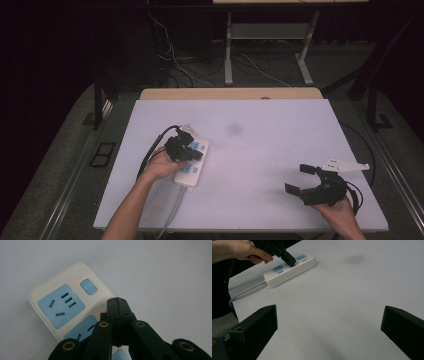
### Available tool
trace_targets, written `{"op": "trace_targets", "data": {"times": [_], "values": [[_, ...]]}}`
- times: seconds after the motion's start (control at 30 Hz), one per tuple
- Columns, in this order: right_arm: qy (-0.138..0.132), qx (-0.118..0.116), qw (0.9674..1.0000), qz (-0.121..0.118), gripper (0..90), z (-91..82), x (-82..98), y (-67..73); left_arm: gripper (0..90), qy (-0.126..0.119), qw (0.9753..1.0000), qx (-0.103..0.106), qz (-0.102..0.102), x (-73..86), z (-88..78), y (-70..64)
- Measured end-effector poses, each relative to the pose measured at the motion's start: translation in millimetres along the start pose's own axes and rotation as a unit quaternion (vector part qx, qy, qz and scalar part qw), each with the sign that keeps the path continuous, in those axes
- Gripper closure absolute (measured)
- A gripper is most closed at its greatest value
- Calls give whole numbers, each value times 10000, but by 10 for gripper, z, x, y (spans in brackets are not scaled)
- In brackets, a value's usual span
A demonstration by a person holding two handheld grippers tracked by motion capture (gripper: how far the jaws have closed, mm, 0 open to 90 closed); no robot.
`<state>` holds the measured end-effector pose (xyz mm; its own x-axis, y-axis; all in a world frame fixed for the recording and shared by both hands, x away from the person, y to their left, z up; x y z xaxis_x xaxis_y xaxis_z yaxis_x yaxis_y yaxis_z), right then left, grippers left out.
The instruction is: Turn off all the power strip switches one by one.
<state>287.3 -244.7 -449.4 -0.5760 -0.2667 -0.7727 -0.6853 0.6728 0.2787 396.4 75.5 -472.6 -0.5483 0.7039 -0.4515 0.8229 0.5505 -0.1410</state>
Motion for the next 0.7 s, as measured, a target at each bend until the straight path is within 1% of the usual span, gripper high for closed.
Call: {"op": "trace_targets", "data": {"times": [0.13,0.27,0.5,0.57,0.6,0.63,0.67,0.7], "values": [[-9,-3,10000,6,5,-2,-2,-2,898,-35,10000,-18,-18,1,0,-3],[-25,3,10000,2,4,-10,-4,-11,897,-17,10000,-74,22,-1,-1,-10],[-23,7,10000,7,5,-14,-3,-15,897,-15,9999,-132,6,-4,-1,-18],[-29,5,10000,10,4,-16,-4,-15,896,-11,9999,-119,5,-6,-5,-16],[-31,8,10000,15,4,-17,-4,-16,896,-161,9999,4,-43,-26,-31,-20],[-34,8,10000,23,4,-18,-5,-18,895,-176,9998,48,-85,-33,-46,-18],[-36,7,10000,26,4,-18,-5,-20,895,-83,10000,-37,-19,-17,-37,-12],[-37,9,10000,33,5,-18,-5,-22,895,-76,10000,-7,-1,-8,-40,-14]]}}
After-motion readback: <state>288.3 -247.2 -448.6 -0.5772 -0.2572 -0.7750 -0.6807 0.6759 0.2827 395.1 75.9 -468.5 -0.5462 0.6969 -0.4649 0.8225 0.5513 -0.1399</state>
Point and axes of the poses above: each handheld gripper's, and its own axes: z roughly forward along the jaws, x roughly out of its underside, y roughly to its left, the point moved 8 cm from there along z, roughly forward along the jaws, and after that the axes turned 8 degrees about y, right-handed, at the moved point
